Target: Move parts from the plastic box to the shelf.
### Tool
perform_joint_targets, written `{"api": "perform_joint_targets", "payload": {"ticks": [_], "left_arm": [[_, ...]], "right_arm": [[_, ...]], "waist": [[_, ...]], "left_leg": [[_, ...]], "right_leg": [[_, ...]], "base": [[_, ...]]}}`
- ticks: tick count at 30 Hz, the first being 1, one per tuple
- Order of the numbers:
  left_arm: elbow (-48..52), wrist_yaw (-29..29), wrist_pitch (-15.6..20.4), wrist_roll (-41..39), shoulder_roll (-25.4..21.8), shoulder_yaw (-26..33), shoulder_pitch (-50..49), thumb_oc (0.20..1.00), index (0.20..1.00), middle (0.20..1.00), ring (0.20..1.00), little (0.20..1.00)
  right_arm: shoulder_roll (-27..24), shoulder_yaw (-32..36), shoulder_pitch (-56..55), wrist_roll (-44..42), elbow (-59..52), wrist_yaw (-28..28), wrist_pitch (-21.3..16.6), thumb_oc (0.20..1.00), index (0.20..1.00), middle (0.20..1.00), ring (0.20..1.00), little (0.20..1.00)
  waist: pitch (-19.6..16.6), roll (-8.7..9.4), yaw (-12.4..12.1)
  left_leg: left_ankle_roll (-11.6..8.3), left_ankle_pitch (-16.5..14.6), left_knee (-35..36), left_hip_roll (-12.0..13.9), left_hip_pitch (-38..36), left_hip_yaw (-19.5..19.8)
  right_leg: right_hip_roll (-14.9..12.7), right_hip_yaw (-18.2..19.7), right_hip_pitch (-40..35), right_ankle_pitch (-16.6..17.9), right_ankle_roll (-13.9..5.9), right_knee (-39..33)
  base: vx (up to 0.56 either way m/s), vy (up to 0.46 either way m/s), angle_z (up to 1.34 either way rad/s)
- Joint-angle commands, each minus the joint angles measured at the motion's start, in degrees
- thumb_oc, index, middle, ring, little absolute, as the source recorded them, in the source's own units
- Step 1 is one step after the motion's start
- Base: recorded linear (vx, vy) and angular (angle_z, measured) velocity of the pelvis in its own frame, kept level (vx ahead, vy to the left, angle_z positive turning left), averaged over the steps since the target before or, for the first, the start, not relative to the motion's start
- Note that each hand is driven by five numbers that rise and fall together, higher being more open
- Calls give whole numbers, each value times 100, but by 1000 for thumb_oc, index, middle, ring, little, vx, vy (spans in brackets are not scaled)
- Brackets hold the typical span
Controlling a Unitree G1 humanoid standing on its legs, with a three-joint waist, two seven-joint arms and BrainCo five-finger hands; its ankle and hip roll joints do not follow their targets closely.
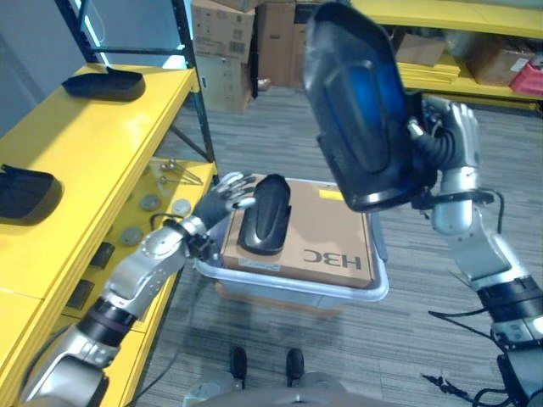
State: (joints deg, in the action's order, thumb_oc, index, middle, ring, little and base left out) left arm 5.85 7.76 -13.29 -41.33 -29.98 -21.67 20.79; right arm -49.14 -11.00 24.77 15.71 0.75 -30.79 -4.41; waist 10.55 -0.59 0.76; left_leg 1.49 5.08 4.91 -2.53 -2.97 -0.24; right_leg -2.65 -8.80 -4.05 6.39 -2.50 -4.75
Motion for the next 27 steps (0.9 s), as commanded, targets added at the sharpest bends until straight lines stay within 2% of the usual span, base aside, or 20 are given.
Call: {"api": "perform_joint_targets", "payload": {"ticks": [1, 6, 10, 17, 25, 27], "left_arm": [[-595, -397, 396, -178, 240, -258, 572, 1000, 1000, 1000, 1000, 1000], [-717, -598, 520, -185, 570, -413, 939, 1000, 1000, 1000, 1000, 1000], [-698, -602, 615, -237, 634, -460, 1105, 1000, 1000, 1000, 1000, 1000], [-586, -720, 693, -469, 723, -524, 1222, 1000, 1000, 1000, 1000, 1000], [-540, -990, 688, -167, 717, -544, 1213, 1000, 1000, 1000, 1000, 1000], [-543, -1045, 716, -97, 724, -562, 1208, 1000, 1000, 1000, 1000, 1000]], "right_arm": [[-116, -302, 867, 428, -148, -413, -277, 200, 200, 200, 200, 200], [142, -786, 1249, 793, -81, -470, -255, 200, 200, 200, 200, 200], [283, -1040, 1386, 815, -35, -375, -270, 200, 200, 200, 200, 200], [604, -1466, 1419, 859, -194, -79, -502, 200, 200, 200, 200, 200], [958, -1733, 1300, 456, -534, 230, -958, 200, 200, 200, 200, 200], [1036, -1784, 1293, 386, -632, 306, -970, 200, 200, 200, 200, 200]], "waist": [[-438, 192, -98], [-492, 224, -93], [-501, 228, -96], [-500, 227, -103], [-489, 218, -122], [-485, 213, -127]], "left_leg": [[-125, -728, 9, 185, -331, -293], [-117, -780, 9, 185, -364, -289], [-127, -797, 9, 194, -365, -293], [-116, -820, 9, 185, -389, -279], [-91, -845, 9, 168, -392, -273], [-88, -845, 9, 166, -390, -275]], "right_leg": [[-139, -19, -339, -608, -339, 7], [-129, 0, -370, -633, -346, -18], [-134, 3, -363, -642, -350, -25], [-138, 10, -375, -653, -345, -25], [-144, 23, -371, -669, -348, -25], [-144, 24, -366, -668, -347, -25]], "base": [[0, 0, 0], [0, 0, 0], [0, 0, 0], [0, 0, 0], [0, 0, 0], [0, 0, 0]]}}
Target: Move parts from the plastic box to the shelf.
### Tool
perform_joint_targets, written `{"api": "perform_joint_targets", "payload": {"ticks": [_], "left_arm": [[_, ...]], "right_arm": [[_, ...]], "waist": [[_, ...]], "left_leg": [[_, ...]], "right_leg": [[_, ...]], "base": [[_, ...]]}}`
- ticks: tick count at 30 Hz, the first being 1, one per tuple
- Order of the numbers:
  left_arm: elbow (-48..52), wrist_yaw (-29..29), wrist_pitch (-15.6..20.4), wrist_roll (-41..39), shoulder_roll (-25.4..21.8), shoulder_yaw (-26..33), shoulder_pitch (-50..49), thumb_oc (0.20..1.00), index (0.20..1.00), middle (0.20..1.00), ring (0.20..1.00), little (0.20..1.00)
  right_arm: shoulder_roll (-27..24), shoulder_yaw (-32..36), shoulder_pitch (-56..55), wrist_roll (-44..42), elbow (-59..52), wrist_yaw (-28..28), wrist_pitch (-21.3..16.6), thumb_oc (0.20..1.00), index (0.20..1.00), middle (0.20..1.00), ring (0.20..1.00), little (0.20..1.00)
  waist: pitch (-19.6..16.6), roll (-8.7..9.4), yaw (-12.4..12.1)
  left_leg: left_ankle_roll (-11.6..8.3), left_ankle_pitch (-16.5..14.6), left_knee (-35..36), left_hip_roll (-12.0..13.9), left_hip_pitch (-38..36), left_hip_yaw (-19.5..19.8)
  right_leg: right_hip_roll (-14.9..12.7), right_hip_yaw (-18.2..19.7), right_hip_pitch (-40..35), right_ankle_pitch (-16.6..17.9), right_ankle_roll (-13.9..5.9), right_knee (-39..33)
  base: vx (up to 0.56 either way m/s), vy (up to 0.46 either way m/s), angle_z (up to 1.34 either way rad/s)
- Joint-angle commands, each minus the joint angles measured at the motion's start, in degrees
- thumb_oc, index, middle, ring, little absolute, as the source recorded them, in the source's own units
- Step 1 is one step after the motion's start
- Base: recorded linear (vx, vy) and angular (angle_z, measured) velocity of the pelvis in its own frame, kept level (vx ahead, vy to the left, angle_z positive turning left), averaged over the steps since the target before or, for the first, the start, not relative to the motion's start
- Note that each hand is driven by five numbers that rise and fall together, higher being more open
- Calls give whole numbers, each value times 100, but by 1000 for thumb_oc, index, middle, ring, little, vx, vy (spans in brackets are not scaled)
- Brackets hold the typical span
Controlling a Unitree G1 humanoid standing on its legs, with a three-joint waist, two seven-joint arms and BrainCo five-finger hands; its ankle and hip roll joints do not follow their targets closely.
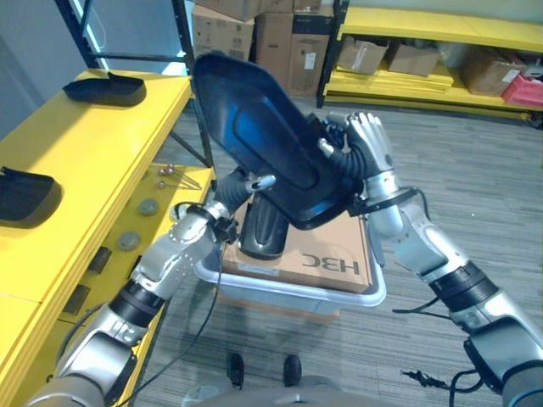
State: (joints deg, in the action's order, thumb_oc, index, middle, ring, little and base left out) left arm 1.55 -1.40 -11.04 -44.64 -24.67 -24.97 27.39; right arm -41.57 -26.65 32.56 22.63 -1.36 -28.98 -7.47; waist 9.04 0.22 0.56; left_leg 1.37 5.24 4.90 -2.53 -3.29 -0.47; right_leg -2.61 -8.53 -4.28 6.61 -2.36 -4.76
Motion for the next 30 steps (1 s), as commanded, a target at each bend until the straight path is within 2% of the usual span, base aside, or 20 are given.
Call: {"api": "perform_joint_targets", "payload": {"ticks": [1, 2, 7, 11, 14, 15, 17, 21, 24, 25, 26, 27, 28, 30], "left_arm": [[-121, -210, 523, 230, 209, -244, 521, 677, 677, 677, 677, 677], [-142, -231, 556, 234, 258, -234, 491, 200, 200, 200, 200, 200], [-197, -431, 836, 496, 472, -311, 392, 200, 200, 200, 200, 200], [-216, -418, 1270, 340, 655, -357, 333, 200, 200, 200, 200, 200], [-163, -685, 1721, 413, 774, -355, 263, 200, 200, 200, 200, 200], [-134, -1086, 2043, 604, 819, -305, 219, 200, 200, 200, 200, 200], [-123, -1319, 2302, 872, 839, -226, 166, 200, 200, 200, 200, 200], [-22, -1846, 2549, 1507, 740, -57, 41, 200, 200, 200, 200, 200], [181, -2303, 2597, 2197, 544, 197, -191, 200, 200, 200, 200, 200], [343, -2401, 2581, 2635, 341, 467, -408, 200, 200, 200, 200, 200], [389, -2390, 2573, 2705, 290, 524, -468, 200, 200, 200, 200, 200], [440, -2413, 2550, 2926, 184, 649, -577, 200, 200, 200, 200, 200], [519, -2381, 2531, 3104, 92, 772, -712, 200, 200, 200, 200, 200], [720, -2331, 2530, 3618, -177, 1170, -1161, 200, 200, 200, 200, 200]], "right_arm": [[332, -253, 490, -442, -503, 212, -706, 200, 200, 200, 200, 200], [445, -305, 440, -532, -607, 298, -698, 200, 200, 200, 200, 200], [968, -643, 247, -827, -714, 437, -699, 200, 200, 200, 200, 200], [1357, -889, 119, -1134, -658, 566, -675, 200, 200, 200, 200, 200], [1623, -1048, 17, -1424, -601, 660, -645, 200, 200, 200, 200, 200], [1789, -1111, -70, -1694, -579, 754, -584, 200, 200, 200, 200, 200], [1895, -1168, -145, -1832, -549, 804, -560, 200, 200, 200, 200, 200], [2044, -1244, -293, -1970, -507, 910, -673, 200, 200, 200, 200, 200], [2102, -1254, -372, -2196, -564, 1116, -826, 200, 200, 200, 200, 200], [2130, -1262, -410, -2480, -630, 1298, -963, 200, 200, 200, 200, 200], [2131, -1263, -427, -2544, -644, 1289, -984, 363, 363, 363, 363, 363], [2137, -1249, -469, -2629, -678, 1265, -971, 755, 755, 755, 755, 755], [2156, -1234, -513, -2656, -674, 1301, -929, 1000, 1000, 1000, 1000, 1000], [2165, -1185, -611, -2736, -671, 1353, -956, 1000, 1000, 1000, 1000, 1000]], "waist": [[-328, 129, -110], [-326, 127, -115], [-303, 113, -148], [-292, 104, -183], [-285, 104, -209], [-276, 116, -238], [-269, 127, -274], [-240, 143, -373], [-169, 133, -522], [-84, 108, -670], [-66, 103, -696], [-23, 87, -798], [10, 72, -869], [99, 11, -1096]], "left_leg": [[-77, -862, 10, 163, -356, -249], [-72, -868, 10, 157, -358, -247], [-59, -867, 10, 152, -358, -234], [-45, -864, 10, 143, -343, -207], [-49, -860, 10, 142, -336, -183], [-57, -847, 10, 141, -328, -144], [-61, -840, 10, 146, -330, -124], [-71, -808, 10, 164, -333, -64], [-86, -742, 10, 196, -298, -3], [-117, -647, 10, 225, -231, 133], [-132, -624, 10, 233, -217, 174], [-164, -583, -1, 252, -177, 244], [-195, -545, -11, 262, -143, 325], [-306, -444, -29, 299, -55, 471]], "right_leg": [[-149, 3, -341, -689, -361, -24], [-152, 2, -341, -694, -363, -24], [-164, -11, -338, -683, -361, -24], [-174, -29, -331, -684, -344, -24], [-181, -40, -333, -685, -335, -24], [-187, -55, -330, -682, -327, -24], [-195, -74, -334, -688, -318, -24], [-210, -155, -350, -699, -293, -24], [-217, -309, -383, -747, -240, 19], [-212, -449, -395, -805, -182, 88], [-214, -490, -400, -822, -170, 105], [-215, -557, -405, -843, -147, 129], [-218, -635, -416, -870, -129, 155], [-225, -851, -478, -954, -75, 199]], "base": [[0, 0, 0], [0, 0, 0], [0, 0, 0], [0, 0, 0], [9, -18, 0], [25, -59, 0], [18, -55, 0], [8, -81, 2], [-7, -104, 9], [-20, -119, 21], [-22, -125, 27], [-4, -77, 32], [5, -90, 34], [21, -73, 64]]}}
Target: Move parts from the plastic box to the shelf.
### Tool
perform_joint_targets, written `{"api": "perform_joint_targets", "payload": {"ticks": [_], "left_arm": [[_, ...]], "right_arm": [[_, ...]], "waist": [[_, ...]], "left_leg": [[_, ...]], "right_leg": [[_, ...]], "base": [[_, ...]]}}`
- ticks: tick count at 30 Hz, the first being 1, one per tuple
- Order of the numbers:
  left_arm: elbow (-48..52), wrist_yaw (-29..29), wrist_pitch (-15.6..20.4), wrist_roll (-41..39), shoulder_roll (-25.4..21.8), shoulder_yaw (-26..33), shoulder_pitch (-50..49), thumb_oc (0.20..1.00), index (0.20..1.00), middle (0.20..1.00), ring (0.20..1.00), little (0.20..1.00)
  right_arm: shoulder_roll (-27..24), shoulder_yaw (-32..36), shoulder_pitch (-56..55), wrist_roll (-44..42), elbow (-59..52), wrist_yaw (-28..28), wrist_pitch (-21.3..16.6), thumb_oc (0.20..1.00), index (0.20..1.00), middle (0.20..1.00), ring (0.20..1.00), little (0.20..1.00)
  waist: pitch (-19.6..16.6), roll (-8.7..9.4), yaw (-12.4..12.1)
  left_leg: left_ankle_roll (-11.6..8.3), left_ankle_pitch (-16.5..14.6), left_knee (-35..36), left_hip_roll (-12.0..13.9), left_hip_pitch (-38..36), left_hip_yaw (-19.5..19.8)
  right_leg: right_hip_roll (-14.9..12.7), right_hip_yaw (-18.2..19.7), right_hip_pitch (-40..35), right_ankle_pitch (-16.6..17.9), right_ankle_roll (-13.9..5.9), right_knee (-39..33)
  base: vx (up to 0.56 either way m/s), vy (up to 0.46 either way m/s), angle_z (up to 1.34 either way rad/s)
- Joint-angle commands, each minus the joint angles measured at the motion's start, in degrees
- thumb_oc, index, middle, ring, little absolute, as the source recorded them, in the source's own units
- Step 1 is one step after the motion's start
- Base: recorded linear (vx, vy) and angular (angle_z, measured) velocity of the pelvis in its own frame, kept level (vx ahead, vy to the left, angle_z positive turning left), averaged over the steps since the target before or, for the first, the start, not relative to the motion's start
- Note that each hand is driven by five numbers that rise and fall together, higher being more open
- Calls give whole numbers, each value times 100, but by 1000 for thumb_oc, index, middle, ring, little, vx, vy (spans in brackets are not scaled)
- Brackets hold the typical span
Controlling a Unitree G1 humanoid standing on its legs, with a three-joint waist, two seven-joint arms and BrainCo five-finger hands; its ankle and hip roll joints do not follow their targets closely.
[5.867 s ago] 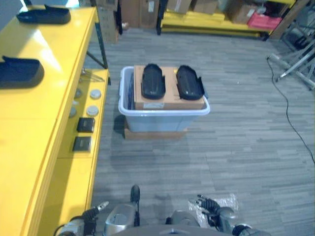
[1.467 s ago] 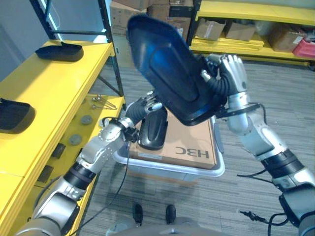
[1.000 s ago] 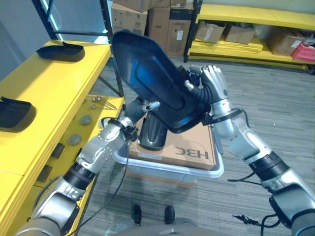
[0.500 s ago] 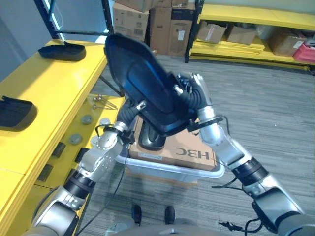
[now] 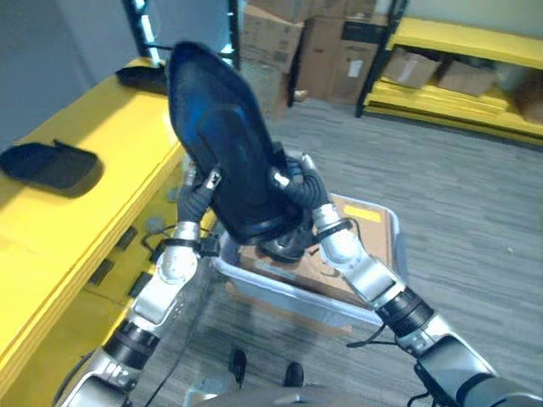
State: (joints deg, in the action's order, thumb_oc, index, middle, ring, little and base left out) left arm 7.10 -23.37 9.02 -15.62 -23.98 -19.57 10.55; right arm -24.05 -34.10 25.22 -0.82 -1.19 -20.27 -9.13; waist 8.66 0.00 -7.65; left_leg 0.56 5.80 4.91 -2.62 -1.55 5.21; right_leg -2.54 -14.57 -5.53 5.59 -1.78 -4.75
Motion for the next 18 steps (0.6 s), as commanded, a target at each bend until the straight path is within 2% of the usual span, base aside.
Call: {"api": "perform_joint_targets", "payload": {"ticks": [1, 4, 6, 8, 9, 10, 11, 12, 13, 14, 18], "left_arm": [[184, -146, 521, 738, -266, 659, 487, 200, 200, 200, 200, 200], [259, -171, 621, 881, -467, 998, 100, 200, 200, 200, 200, 200], [352, 8, 867, 1020, -618, 1382, -340, 200, 200, 200, 200, 200], [457, 228, 1097, 1055, -657, 1623, -632, 200, 200, 200, 200, 200], [521, 301, 1346, 1098, -715, 1796, -865, 200, 200, 200, 200, 200], [521, 316, 1370, 1096, -716, 1806, -884, 200, 200, 200, 200, 200], [510, 361, 1478, 1108, -728, 1854, -955, 200, 200, 200, 200, 200], [482, 335, 1625, 1197, -765, 1900, -1013, 200, 200, 200, 200, 200], [462, 229, 1670, 1283, -783, 1919, -1030, 200, 200, 200, 200, 200], [363, 136, 1893, 1352, -848, 1926, -1042, 200, 200, 200, 200, 200], [297, 111, 2166, 1344, -960, 1942, -1055, 200, 200, 200, 200, 200]], "right_arm": [[409, -438, 119, -406, -689, 495, -793, 1000, 1000, 1000, 1000, 1000], [371, -416, 53, -487, -724, 501, -744, 1000, 1000, 1000, 1000, 1000], [312, -303, -105, -547, -688, 478, -700, 1000, 1000, 1000, 1000, 1000], [262, -164, -302, -478, -705, 360, -656, 1000, 1000, 1000, 1000, 1000], [213, -21, -551, -459, -693, 269, -562, 1000, 1000, 1000, 1000, 1000], [211, -15, -573, -475, -687, 257, -550, 1000, 1000, 1000, 1000, 1000], [194, 24, -696, -473, -634, 198, -548, 1000, 1000, 1000, 1000, 1000], [159, 95, -875, -559, -538, 144, -557, 1000, 1000, 1000, 1000, 1000], [149, 123, -953, -636, -486, 155, -497, 1000, 1000, 1000, 1000, 1000], [68, 234, -1322, -736, -234, 160, -599, 1000, 1000, 1000, 1000, 1000], [51, 327, -1636, -589, 284, 217, -757, 1000, 1000, 1000, 1000, 1000]], "waist": [[130, 31, -276], [174, -24, -465], [246, -82, -596], [322, -132, -592], [385, -190, -521], [385, -193, -509], [387, -186, -449], [405, -200, -352], [410, -204, -303], [385, -205, -151], [337, -198, -112]], "left_leg": [[-227, -464, -23, 306, -201, -81], [-322, -335, -34, 316, -61, 14], [-452, -218, -75, 423, 84, -234], [-550, -128, -94, 611, 145, -761], [-628, 19, -92, 853, 185, -1395], [-633, 31, -90, 871, 185, -1448], [-711, -4, -63, 967, 112, -1680], [-732, 63, -68, 1094, 79, -2101], [-737, 87, -71, 1143, 63, -2270], [-737, 131, -71, 1224, 39, -2696], [-702, 80, -69, 1145, 65, -2681]], "right_leg": [[-235, -272, -339, -837, -131, 196], [-237, -419, -350, -856, -100, 195], [-285, -716, -411, -856, -109, 187], [-336, -1024, -513, -880, -124, 243], [-413, -1366, -562, -871, -170, 348], [-419, -1393, -565, -869, -175, 354], [-444, -1430, -632, -952, -230, 383], [-489, -1605, -648, -928, -266, 437], [-506, -1680, -652, -917, -279, 458], [-565, -1829, -651, -904, -336, 542], [-633, -1810, -658, -943, -388, 597]], "base": [[17, -41, 69], [18, -20, 51], [19, 12, 58], [18, 76, 79], [18, 97, 129], [85, 99, 158], [89, 90, 147], [95, 148, 133], [36, 270, 140], [43, 238, 130], [76, 199, 83]]}}
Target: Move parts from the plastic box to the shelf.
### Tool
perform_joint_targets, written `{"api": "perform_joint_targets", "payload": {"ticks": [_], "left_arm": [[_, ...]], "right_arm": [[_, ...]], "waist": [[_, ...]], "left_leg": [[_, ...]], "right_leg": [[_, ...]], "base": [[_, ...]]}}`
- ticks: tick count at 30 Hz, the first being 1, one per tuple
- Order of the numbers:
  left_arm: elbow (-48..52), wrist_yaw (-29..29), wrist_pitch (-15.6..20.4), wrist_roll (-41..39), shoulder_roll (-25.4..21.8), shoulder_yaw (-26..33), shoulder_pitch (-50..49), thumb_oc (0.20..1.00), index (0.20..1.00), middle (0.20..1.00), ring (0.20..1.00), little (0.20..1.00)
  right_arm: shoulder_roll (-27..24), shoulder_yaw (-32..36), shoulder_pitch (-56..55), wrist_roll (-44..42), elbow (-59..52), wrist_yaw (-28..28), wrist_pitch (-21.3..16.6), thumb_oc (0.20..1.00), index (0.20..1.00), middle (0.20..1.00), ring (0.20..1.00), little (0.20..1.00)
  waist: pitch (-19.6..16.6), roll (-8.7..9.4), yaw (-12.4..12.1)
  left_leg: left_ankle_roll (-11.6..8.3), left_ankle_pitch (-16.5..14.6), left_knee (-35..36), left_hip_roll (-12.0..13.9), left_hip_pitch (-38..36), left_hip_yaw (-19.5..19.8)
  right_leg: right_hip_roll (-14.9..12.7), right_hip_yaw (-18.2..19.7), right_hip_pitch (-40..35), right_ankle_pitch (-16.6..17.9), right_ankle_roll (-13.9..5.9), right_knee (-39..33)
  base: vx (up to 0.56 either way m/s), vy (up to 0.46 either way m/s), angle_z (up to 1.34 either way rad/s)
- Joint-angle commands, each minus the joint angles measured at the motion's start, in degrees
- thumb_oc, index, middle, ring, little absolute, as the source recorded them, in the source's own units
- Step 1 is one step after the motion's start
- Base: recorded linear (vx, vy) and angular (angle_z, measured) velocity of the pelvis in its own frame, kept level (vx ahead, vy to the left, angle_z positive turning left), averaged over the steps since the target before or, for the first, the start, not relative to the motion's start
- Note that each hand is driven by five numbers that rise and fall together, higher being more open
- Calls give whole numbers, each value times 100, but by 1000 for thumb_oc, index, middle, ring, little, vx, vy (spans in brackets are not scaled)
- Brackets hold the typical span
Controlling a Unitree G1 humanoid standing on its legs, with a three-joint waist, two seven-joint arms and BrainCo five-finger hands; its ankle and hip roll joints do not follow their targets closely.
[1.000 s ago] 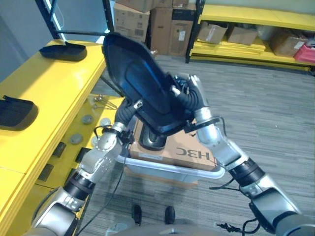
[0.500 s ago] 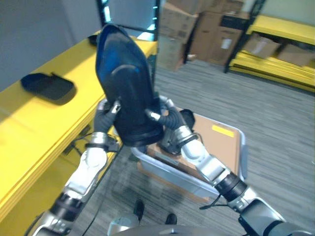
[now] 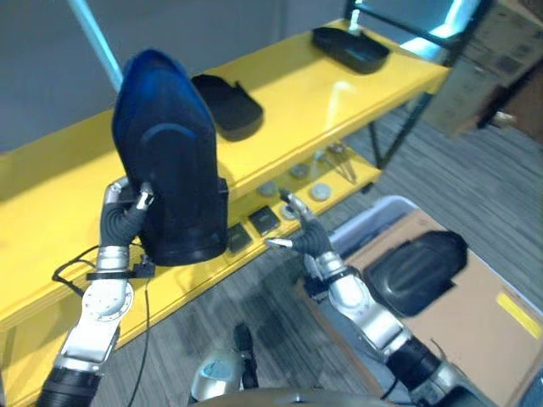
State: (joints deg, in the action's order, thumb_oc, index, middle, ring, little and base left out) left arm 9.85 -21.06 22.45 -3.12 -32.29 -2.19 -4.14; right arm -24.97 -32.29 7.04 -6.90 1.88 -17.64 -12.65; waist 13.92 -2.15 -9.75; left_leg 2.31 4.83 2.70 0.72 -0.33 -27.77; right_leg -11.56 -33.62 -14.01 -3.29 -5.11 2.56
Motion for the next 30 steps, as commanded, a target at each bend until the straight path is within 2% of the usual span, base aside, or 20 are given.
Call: {"api": "perform_joint_targets", "payload": {"ticks": [1, 3, 5, 6, 7, 8, 9, 10, 11, 12, 14, 15, 17, 19, 20, 24, 25, 28, 29, 30], "left_arm": [[150, 38, 1187, 151, -216, 380, 273, 200, 200, 200, 200, 200], [428, 291, 1252, 59, -396, 562, 217, 200, 200, 200, 200, 200], [532, 601, 1309, -284, -537, 624, 286, 200, 200, 200, 200, 200], [556, 701, 1323, -295, -636, 588, 387, 200, 200, 200, 200, 200], [550, 743, 1314, -315, -724, 477, 532, 200, 200, 200, 200, 200], [511, 836, 1328, -477, -814, 305, 743, 200, 200, 200, 200, 200], [465, 869, 1310, -555, -844, 135, 946, 200, 200, 200, 200, 200], [363, 876, 1166, -680, -840, -180, 1364, 200, 200, 200, 200, 200], [357, 875, 1167, -681, -839, -186, 1377, 200, 200, 200, 200, 200], [273, 935, 957, -816, -716, -458, 1723, 200, 200, 200, 200, 200], [235, 886, 718, -664, -584, -622, 1866, 200, 200, 200, 200, 200], [237, 964, 528, -828, -472, -622, 1855, 200, 200, 200, 200, 200], [268, 1087, 415, -804, -251, -545, 1670, 200, 200, 200, 200, 200], [280, 1218, 360, -808, -125, -505, 1569, 200, 200, 200, 200, 200], [234, 1323, 376, -757, -46, -483, 1487, 200, 200, 200, 200, 200], [139, 1299, 348, -715, 17, -413, 1303, 200, 200, 200, 200, 200], [139, 1289, 294, -722, 37, -349, 1202, 200, 200, 200, 200, 200], [126, 1322, 213, -802, 35, -286, 1119, 200, 200, 200, 200, 200], [46, 1398, 152, -946, 50, -249, 1111, 200, 200, 200, 200, 200], [-19, 1406, 66, -1017, 45, -257, 1145, 200, 200, 200, 200, 200]], "right_arm": [[146, 276, -87, -111, 570, 86, -330, 1000, 1000, 1000, 1000, 1000], [275, 465, -299, -130, 1270, 341, -404, 1000, 1000, 1000, 1000, 1000], [340, 554, -460, 64, 1732, 663, -346, 1000, 1000, 1000, 1000, 1000], [383, 568, -556, 35, 2087, 871, -292, 1000, 1000, 1000, 1000, 1000], [399, 590, -620, -109, 2300, 1016, -236, 1000, 1000, 1000, 1000, 1000], [397, 647, -716, -236, 2515, 1121, -221, 1000, 1000, 1000, 1000, 1000], [393, 705, -783, -322, 2752, 1372, -123, 1000, 1000, 1000, 1000, 1000], [389, 774, -797, -251, 3178, 1638, -154, 1000, 1000, 1000, 1000, 1000], [389, 780, -791, -251, 3182, 1639, -156, 1000, 1000, 1000, 1000, 1000], [368, 795, -757, -282, 3653, 1960, -130, 1000, 1000, 1000, 1000, 1000], [430, 802, -674, -345, 4187, 2221, -259, 1000, 1000, 1000, 1000, 1000], [446, 813, -546, -389, 4534, 2519, -188, 1000, 1000, 1000, 1000, 1000], [482, 805, -481, -231, 4786, 2791, -176, 1000, 1000, 1000, 1000, 1000], [516, 786, -491, -84, 4852, 2910, -84, 1000, 1000, 1000, 1000, 1000], [511, 761, -504, -66, 4921, 2978, 5, 1000, 1000, 1000, 1000, 1000], [474, 778, -490, -192, 5224, 3029, 118, 1000, 1000, 1000, 1000, 1000], [479, 844, -476, -226, 5449, 3040, 122, 1000, 1000, 1000, 1000, 1000], [462, 948, -478, -267, 5628, 3015, 170, 1000, 1000, 1000, 1000, 1000], [462, 1095, -503, -429, 5770, 2966, 328, 1000, 1000, 1000, 1000, 1000], [476, 1208, -513, -616, 5884, 2905, 473, 1000, 1000, 1000, 1000, 1000]], "waist": [[-241, 13, 45], [-293, -17, -33], [-277, -29, 12], [-219, -19, 156], [-160, -2, 304], [-93, -25, 484], [-76, -21, 643], [-97, -8, 874], [-105, -18, 874], [-149, 12, 1044], [-250, 69, 1014], [-316, 115, 933], [-353, 139, 851], [-327, 157, 821], [-292, 178, 803], [-277, 209, 784], [-297, 210, 778], [-310, 172, 805], [-305, 106, 850], [-308, 54, 877]], "left_leg": [[-810, 123, 161, 698, 7, 697], [-697, 70, 184, 574, 94, 760], [-570, -4, 206, 448, 91, 835], [-478, -67, 228, 360, 45, 952], [-455, -90, 230, 311, 27, 1147], [-436, 43, 230, 289, 84, 1376], [-445, 54, 230, 214, 86, 1665], [-399, -12, 230, 60, 72, 2081], [-400, 4, 230, 70, 96, 2087], [-326, -110, 230, -88, 68, 2500], [-335, -156, 230, -162, 64, 2672], [-353, -189, 230, -207, 24, 2774], [-359, -225, 230, -243, -6, 2814], [-376, -244, 163, -228, 20, 2636], [-416, -265, 42, -163, 68, 2474], [-536, -357, -161, 62, 78, 2377], [-606, -356, -152, 230, 8, 2357], [-714, -262, -46, 466, -89, 2236], [-827, -96, 89, 662, -128, 2027], [-866, -38, 138, 722, -109, 1947]], "right_leg": [[186, 92, 137, -140, -125, -9], [11, 11, 83, -248, -176, 365], [-208, 92, 218, -80, -282, 947], [-261, 468, 570, 39, -383, 1498], [-42, 826, 793, -32, -350, 1483], [361, 1105, 943, -114, -142, 1136], [578, 1434, 1023, -151, -52, 848], [755, 1955, 1149, -33, -12, 506], [767, 1948, 1161, -4, -7, 484], [948, 2512, 1207, 64, 61, 245], [989, 2536, 1094, 181, 97, -87], [1013, 2548, 988, 218, 117, -265], [1054, 2556, 874, 203, 173, -391], [1011, 2437, 808, 161, 200, -385], [948, 2328, 765, 130, 217, -367], [790, 2195, 691, 85, 211, -355], [717, 2177, 647, 71, 193, -361], [643, 2118, 593, 35, 165, -340], [575, 2050, 517, -7, 129, -301], [527, 2031, 487, -42, 98, -259]], "base": [[73, 261, -3], [84, 275, -10], [96, 212, 1], [112, 131, 36], [72, 28, 61], [71, -84, 69], [76, -123, 133], [82, -80, 183], [73, -154, 214], [40, -174, 166], [75, -236, 166], [67, -161, 181], [58, -111, 104], [29, -12, 29], [7, 61, 59], [34, 136, 29], [79, 195, 11], [106, 254, 15], [157, 390, 40], [201, 469, 42]]}}
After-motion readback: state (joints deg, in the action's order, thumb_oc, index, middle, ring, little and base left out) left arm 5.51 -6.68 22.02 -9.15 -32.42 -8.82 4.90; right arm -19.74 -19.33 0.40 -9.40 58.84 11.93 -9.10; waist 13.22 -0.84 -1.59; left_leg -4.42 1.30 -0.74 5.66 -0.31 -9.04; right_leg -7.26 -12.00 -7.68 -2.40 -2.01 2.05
